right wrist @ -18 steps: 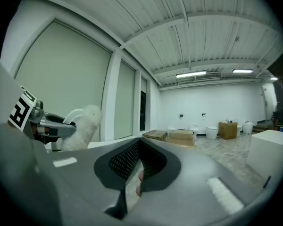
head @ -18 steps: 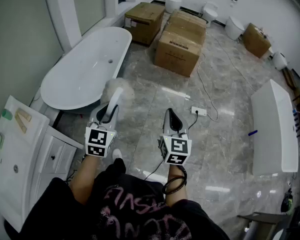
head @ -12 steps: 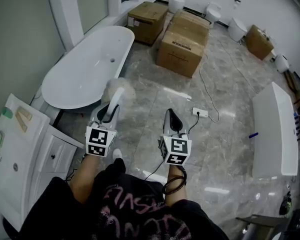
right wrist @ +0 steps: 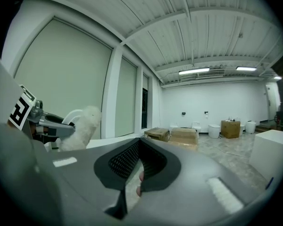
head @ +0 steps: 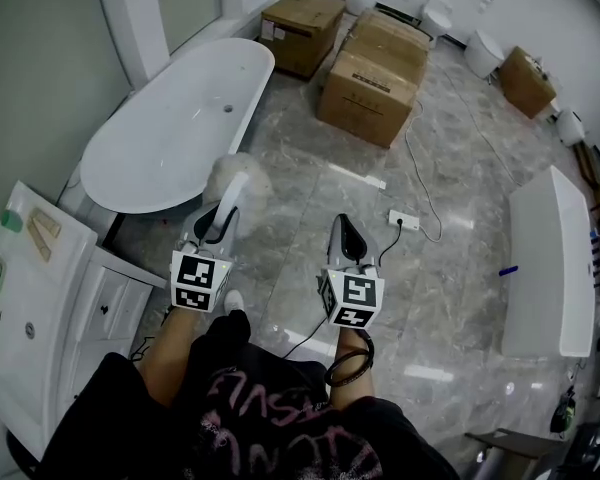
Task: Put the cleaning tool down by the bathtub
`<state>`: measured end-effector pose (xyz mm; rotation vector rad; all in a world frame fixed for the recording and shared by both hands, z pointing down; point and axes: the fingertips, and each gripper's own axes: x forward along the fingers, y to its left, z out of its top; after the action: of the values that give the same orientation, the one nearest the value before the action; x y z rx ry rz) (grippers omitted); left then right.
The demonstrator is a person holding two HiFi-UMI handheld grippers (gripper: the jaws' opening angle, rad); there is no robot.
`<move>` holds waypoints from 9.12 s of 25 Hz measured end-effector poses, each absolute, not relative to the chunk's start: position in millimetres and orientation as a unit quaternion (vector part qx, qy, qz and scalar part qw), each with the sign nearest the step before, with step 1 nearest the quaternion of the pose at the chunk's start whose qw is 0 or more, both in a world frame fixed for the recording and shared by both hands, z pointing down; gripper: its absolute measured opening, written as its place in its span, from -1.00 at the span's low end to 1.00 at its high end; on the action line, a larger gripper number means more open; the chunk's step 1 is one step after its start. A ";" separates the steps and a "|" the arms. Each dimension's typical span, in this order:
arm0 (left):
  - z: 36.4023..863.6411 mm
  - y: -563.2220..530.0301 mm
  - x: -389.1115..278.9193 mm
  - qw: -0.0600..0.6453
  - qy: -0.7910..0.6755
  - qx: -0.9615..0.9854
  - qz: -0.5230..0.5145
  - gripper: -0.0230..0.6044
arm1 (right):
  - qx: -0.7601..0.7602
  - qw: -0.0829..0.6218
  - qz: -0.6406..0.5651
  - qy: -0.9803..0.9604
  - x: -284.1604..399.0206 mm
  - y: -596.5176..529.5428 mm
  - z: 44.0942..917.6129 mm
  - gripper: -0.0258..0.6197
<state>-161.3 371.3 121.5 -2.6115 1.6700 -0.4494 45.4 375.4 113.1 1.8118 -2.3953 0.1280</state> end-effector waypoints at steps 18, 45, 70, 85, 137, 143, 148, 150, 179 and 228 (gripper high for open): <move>144.0 270.3 -187.3 -0.027 0.500 -0.854 -0.141 -0.66 | 0.604 0.093 0.054 -0.790 1.5 276.9 124.0 -0.88; 140.2 205.6 -230.5 -0.025 0.454 -0.882 -0.125 -0.66 | 0.646 0.093 0.027 -0.757 -33.0 226.3 109.6 -0.86; 164.8 141.3 -194.1 -0.018 0.460 -0.875 -0.153 -0.66 | 0.630 0.091 0.032 -0.771 2.8 151.1 136.9 -0.84; 213.1 59.4 -143.6 -0.070 0.455 -0.866 -0.194 -0.66 | 0.616 0.115 0.089 -0.774 49.1 59.6 193.0 -0.84; 348.4 -107.9 -80.3 -0.181 0.438 -0.830 -0.294 -0.66 | 0.586 0.197 0.199 -0.760 122.8 -94.8 336.2 -0.84; 380.2 -120.5 -82.5 -0.199 0.433 -0.828 -0.296 -0.66 | 0.582 0.203 0.215 -0.758 108.4 -105.8 364.5 -0.84; 407.9 -129.1 -87.8 -0.206 0.430 -0.824 -0.305 -0.66 | 0.575 0.209 0.225 -0.759 100.5 -112.9 392.9 -0.84; 419.6 -129.9 -91.5 -0.212 0.430 -0.821 -0.310 -0.66 | 0.569 0.213 0.233 -0.759 95.8 -112.2 405.4 -0.84; 609.3 -128.1 -102.7 -0.280 0.426 -0.787 -0.347 -0.66 | 0.560 0.241 0.316 -0.727 88.6 -100.7 587.9 -0.84; 943.5 -96.3 -136.3 -0.303 0.407 -0.764 -0.399 -0.66 | 0.486 0.276 0.391 -0.732 44.9 -46.0 899.9 -0.84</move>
<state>-136.3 -96.3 943.5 -3.0098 1.6044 -1.5745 44.9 -46.0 899.9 1.3041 -1.9649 1.0498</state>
